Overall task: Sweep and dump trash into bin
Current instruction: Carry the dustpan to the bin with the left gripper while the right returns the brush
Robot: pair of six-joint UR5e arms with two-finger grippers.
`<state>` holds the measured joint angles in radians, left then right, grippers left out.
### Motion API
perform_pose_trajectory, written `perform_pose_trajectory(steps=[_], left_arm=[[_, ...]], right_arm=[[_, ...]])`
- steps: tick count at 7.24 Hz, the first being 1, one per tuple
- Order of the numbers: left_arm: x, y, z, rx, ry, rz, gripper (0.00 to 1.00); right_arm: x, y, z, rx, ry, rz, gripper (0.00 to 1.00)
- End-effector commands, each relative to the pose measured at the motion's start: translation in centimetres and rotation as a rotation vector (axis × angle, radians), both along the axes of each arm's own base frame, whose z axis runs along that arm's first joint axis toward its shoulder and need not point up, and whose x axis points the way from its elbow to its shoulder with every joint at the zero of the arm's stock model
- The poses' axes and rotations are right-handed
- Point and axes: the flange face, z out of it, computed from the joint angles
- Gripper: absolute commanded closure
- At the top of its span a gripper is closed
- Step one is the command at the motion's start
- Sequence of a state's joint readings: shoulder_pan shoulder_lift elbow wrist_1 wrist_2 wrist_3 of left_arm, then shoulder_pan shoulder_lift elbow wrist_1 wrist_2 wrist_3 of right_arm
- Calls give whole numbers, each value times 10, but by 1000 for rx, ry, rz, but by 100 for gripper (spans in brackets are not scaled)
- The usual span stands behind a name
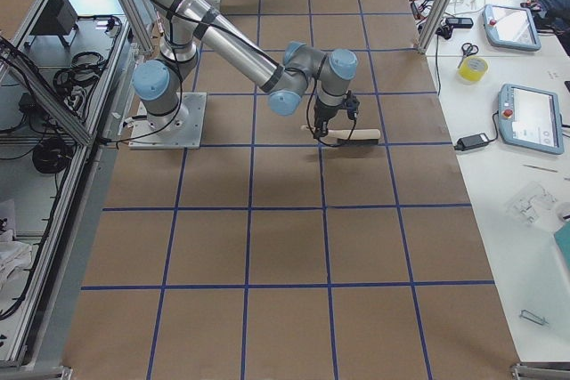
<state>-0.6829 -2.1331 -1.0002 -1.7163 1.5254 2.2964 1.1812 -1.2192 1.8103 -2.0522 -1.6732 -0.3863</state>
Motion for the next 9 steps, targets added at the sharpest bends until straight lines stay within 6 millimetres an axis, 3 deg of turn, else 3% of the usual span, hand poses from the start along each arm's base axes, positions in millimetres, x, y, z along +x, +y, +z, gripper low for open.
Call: perform_pose_trajectory(steps=[1, 3, 6, 7, 8, 9], left_arm=[[70, 39, -4, -35, -46, -100, 100], [89, 39, 24, -71, -116, -216, 100], [114, 27, 26, -99, -220, -424, 100], [115, 27, 25, -60, -242, -471, 100], [109, 23, 27, -38, -250, -506, 100], [104, 17, 28, -40, -255, -602, 100]], right_arm=[[6, 1, 3, 36, -15, 14, 100], [8, 2, 0, 52, -30, 19, 100], [7, 2, -4, 62, -26, 20, 100], [7, 2, -5, 63, -25, 20, 75], [7, 2, -5, 63, -24, 17, 41], [7, 2, -5, 63, -24, 17, 38]])
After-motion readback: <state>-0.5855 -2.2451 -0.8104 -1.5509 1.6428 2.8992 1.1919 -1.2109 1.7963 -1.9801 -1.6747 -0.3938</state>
